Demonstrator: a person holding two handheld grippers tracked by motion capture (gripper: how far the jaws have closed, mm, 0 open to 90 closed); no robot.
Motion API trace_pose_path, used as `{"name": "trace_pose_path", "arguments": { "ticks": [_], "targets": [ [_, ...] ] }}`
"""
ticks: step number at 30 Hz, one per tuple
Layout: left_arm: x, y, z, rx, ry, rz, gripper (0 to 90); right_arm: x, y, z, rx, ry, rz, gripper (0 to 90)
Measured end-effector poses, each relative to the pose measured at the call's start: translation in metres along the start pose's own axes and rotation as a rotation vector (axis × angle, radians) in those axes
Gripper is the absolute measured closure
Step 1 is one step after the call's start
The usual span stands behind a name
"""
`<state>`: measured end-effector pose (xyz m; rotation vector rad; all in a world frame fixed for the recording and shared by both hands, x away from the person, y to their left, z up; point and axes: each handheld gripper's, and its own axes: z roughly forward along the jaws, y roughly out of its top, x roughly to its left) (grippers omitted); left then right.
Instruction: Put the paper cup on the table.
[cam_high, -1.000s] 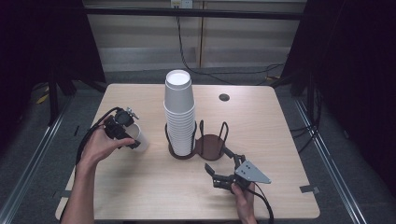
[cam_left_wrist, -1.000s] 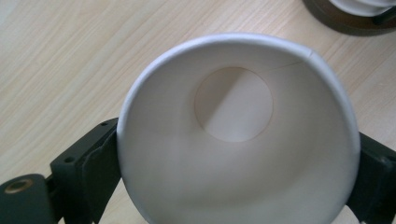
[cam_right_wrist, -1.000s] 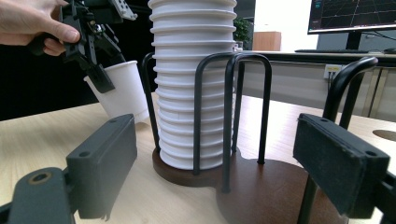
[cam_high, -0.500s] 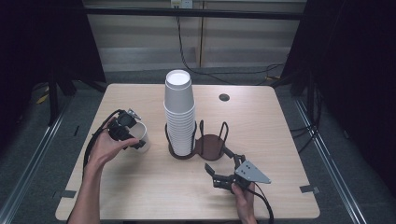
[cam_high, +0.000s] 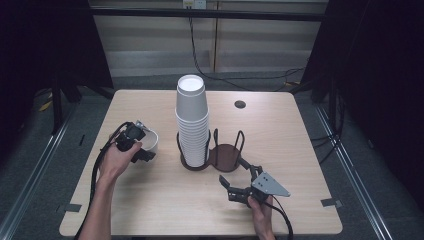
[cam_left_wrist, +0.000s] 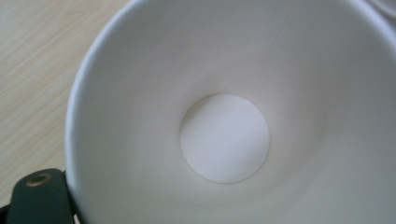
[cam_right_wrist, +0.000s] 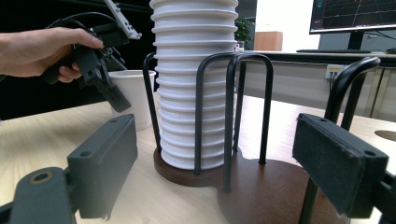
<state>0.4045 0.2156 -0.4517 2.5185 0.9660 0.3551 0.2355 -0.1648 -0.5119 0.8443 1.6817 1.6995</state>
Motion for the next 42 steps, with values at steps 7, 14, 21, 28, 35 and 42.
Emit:
{"name": "trace_pose_path", "arguments": {
  "ticks": [7,14,21,28,35,42],
  "targets": [
    [0.002,-0.012,0.001,-0.046,-0.010,-0.021,14.3,0.000,0.000,0.000,0.000,0.000,0.000,13.0],
    [-0.001,-0.021,0.002,-0.078,-0.007,-0.065,16.0,0.000,0.000,0.000,0.000,0.000,0.000,13.1],
    [-0.001,-0.029,-0.002,-0.074,0.017,-0.048,16.0,0.000,0.000,0.000,-0.001,0.001,-0.001,13.1],
    [0.003,-0.043,-0.010,-0.157,-0.016,-0.138,16.0,0.000,0.000,0.000,-0.001,0.002,-0.001,13.1],
    [-0.001,-0.061,-0.022,-0.285,-0.004,-0.181,15.9,0.000,0.000,0.000,-0.001,0.004,-0.002,13.0],
    [-0.018,-0.072,-0.035,-0.420,0.004,-0.201,15.9,0.000,0.000,0.000,-0.002,0.004,-0.002,13.1]
  ]
}}
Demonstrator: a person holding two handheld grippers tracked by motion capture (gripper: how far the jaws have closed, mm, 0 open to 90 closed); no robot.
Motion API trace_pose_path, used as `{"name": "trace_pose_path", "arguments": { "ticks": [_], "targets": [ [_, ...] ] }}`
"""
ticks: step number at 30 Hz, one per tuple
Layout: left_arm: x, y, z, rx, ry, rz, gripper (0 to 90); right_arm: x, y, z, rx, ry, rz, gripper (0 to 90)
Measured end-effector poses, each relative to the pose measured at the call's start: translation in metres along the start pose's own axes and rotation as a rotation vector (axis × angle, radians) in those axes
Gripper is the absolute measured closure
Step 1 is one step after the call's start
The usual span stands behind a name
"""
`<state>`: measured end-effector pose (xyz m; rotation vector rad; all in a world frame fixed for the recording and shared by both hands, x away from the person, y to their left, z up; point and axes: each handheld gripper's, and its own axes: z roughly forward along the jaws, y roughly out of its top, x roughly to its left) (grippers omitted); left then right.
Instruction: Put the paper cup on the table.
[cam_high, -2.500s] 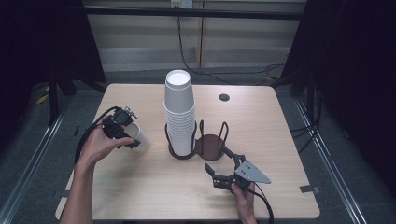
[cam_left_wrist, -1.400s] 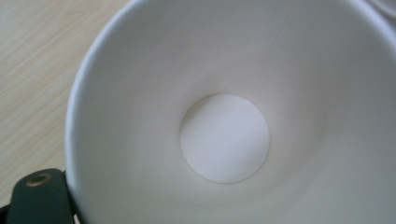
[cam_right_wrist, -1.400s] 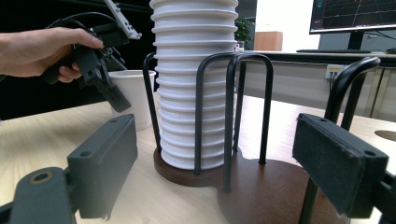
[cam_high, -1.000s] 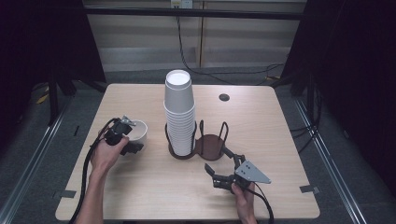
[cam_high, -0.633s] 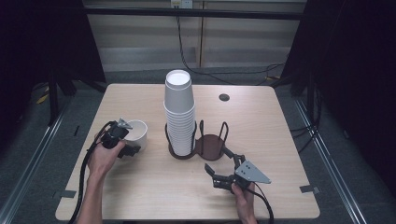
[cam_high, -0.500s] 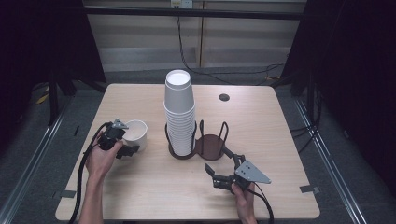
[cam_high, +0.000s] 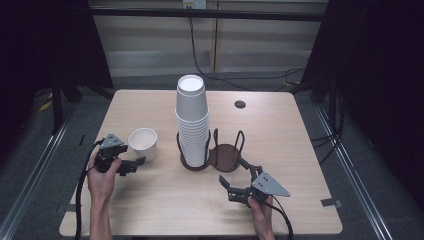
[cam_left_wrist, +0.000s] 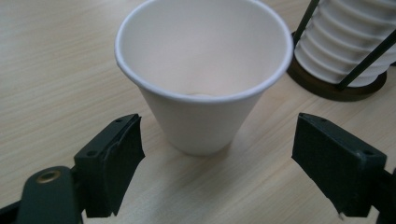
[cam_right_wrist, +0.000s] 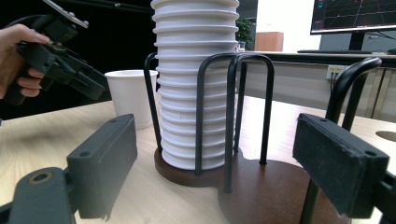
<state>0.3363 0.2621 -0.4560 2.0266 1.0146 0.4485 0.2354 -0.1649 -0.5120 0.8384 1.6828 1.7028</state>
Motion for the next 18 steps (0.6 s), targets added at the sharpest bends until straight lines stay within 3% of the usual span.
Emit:
{"name": "trace_pose_path", "arguments": {
  "ticks": [6,11,13,16,18],
  "targets": [
    [-0.016,-0.014,-0.006,-0.116,-0.011,-0.038,16.1,0.000,0.000,0.000,0.001,0.000,0.001,13.0],
    [-0.028,-0.020,-0.014,-0.181,-0.006,-0.031,16.1,0.000,0.000,0.000,0.001,0.000,0.000,13.0],
    [-0.033,-0.024,-0.017,-0.239,-0.021,-0.040,16.1,0.000,0.000,0.000,0.001,0.000,0.001,13.0],
    [-0.041,-0.030,-0.022,-0.276,-0.026,-0.026,16.1,0.000,0.000,0.000,0.000,0.000,0.000,13.0],
    [-0.046,-0.034,-0.024,-0.334,-0.044,-0.029,16.1,0.000,0.000,0.000,0.000,-0.001,0.000,13.0]
  ]
}}
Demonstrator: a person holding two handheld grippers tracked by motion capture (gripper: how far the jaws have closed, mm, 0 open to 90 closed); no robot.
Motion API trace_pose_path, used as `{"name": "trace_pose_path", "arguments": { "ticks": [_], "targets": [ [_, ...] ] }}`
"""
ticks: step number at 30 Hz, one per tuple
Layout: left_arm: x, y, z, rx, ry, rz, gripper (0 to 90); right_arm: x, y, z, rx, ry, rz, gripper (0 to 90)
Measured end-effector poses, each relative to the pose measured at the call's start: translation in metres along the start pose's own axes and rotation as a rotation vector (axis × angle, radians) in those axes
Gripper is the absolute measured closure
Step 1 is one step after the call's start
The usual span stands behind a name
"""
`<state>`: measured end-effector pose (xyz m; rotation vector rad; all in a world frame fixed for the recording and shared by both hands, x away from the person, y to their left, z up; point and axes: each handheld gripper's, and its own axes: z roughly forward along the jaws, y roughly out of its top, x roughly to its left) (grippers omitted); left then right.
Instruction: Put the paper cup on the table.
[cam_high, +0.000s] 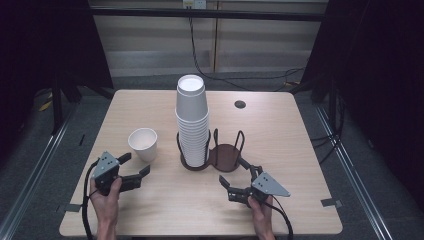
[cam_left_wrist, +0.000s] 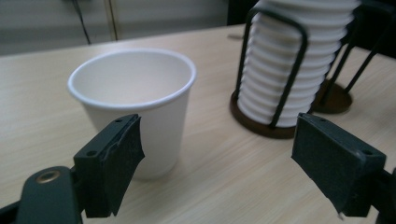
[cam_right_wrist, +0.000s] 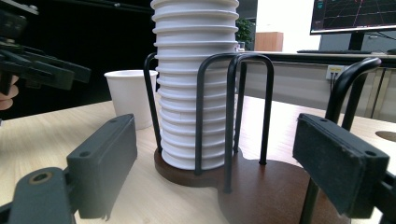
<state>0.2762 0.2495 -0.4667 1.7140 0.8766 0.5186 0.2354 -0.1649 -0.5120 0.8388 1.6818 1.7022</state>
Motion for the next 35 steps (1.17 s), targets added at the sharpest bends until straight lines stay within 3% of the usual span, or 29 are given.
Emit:
{"name": "trace_pose_path", "arguments": {
  "ticks": [5,10,12,14,18,19,20,24,25,29,33,35],
  "targets": [
    [-0.017,-0.009,0.000,-0.058,-0.005,0.025,15.7,0.000,0.000,0.000,0.001,-0.001,0.000,13.0],
    [-0.036,-0.014,0.008,-0.076,-0.060,0.043,15.6,0.000,0.000,0.000,0.001,-0.001,0.000,13.0],
    [-0.043,-0.015,0.012,-0.098,-0.089,0.019,15.5,0.000,0.000,0.000,0.001,-0.001,0.001,13.0],
    [-0.052,-0.017,0.017,-0.102,-0.072,0.035,15.4,0.000,0.000,0.000,0.000,0.000,0.001,13.0],
    [-0.065,-0.021,0.029,-0.099,-0.085,0.077,15.4,0.000,0.000,0.000,0.000,0.000,0.001,13.0],
    [-0.068,-0.022,0.031,-0.118,-0.095,0.072,15.6,0.000,0.000,0.000,0.000,0.000,0.001,13.0],
    [-0.070,-0.024,0.032,-0.135,-0.107,0.078,15.6,0.000,0.000,0.000,0.001,-0.001,0.001,13.0],
    [-0.079,-0.035,0.039,-0.162,-0.131,0.031,15.4,0.000,0.000,0.000,0.000,0.000,0.000,13.0],
    [-0.081,-0.036,0.039,-0.168,-0.120,0.050,15.6,0.000,0.000,0.000,0.001,-0.001,0.001,13.0],
    [-0.085,-0.038,0.038,-0.212,-0.141,0.061,15.4,0.000,0.000,0.000,0.001,-0.001,0.000,13.0],
    [-0.089,-0.043,0.032,-0.301,-0.125,0.098,15.1,0.000,0.000,0.000,0.002,-0.001,0.000,13.0],
    [-0.090,-0.043,0.032,-0.299,-0.133,0.098,12.7,0.000,0.000,0.000,0.002,-0.003,0.002,13.0]
  ]
}}
